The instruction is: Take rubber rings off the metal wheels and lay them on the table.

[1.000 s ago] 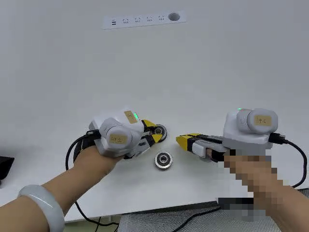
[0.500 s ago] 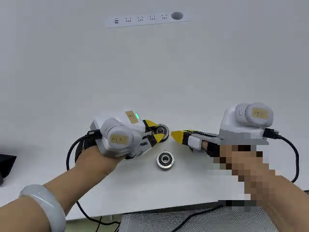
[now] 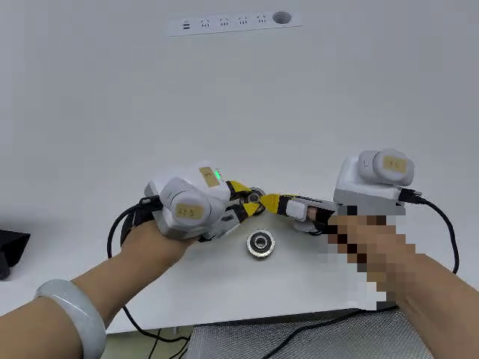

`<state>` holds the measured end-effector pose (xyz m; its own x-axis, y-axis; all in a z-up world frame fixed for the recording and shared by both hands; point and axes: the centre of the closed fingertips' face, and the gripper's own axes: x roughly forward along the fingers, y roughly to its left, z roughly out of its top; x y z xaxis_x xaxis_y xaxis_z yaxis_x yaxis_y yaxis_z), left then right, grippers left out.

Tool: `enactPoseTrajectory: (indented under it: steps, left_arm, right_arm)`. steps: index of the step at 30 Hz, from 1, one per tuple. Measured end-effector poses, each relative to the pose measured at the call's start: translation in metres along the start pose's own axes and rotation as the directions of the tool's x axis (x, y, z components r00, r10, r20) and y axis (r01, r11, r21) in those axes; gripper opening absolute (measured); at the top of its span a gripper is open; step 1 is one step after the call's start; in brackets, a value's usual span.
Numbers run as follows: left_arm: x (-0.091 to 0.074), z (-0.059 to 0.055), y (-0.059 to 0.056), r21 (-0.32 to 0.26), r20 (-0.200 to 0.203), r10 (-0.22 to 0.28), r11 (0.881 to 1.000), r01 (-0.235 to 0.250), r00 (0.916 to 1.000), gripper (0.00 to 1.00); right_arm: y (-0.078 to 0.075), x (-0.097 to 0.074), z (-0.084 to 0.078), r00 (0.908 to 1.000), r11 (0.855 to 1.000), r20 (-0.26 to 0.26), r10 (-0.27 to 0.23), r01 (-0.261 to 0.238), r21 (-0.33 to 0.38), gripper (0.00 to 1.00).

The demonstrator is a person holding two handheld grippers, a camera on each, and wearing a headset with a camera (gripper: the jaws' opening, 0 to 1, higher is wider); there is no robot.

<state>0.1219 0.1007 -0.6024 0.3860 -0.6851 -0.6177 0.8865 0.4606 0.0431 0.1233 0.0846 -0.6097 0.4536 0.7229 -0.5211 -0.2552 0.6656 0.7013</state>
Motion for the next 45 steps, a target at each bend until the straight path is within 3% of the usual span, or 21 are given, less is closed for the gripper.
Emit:
enactPoseTrajectory:
  steps: [13, 26, 38, 45]
  left_arm:
    - [0.001, -0.001, 0.001, -0.007, 0.005, 0.001, 1.0, -0.001, 1.0, 0.13]
    - [0.001, 0.0, 0.002, -0.002, 0.004, 0.0, 1.0, 0.0, 1.0, 0.13]
    - [0.002, -0.001, 0.002, -0.002, 0.003, 0.0, 1.0, 0.0, 1.0, 0.13]
    - [0.002, -0.001, 0.002, -0.003, 0.002, 0.001, 1.0, -0.001, 1.0, 0.13]
  right_arm:
    - [0.0, 0.006, -0.003, 0.9998, 0.999, -0.009, 0.019, -0.019, 0.047, 0.17]
    - [0.01, -0.003, 0.0, 0.9996, 1.0, 0.001, 0.029, -0.029, 0.012, 0.13]
    - [0.001, -0.002, 0.002, 0.9998, 0.999, -0.017, 0.009, -0.009, -0.046, 0.05]
    - [0.005, -0.003, 0.003, 0.9998, 0.998, -0.02, 0.006, -0.007, -0.063, 0.03]
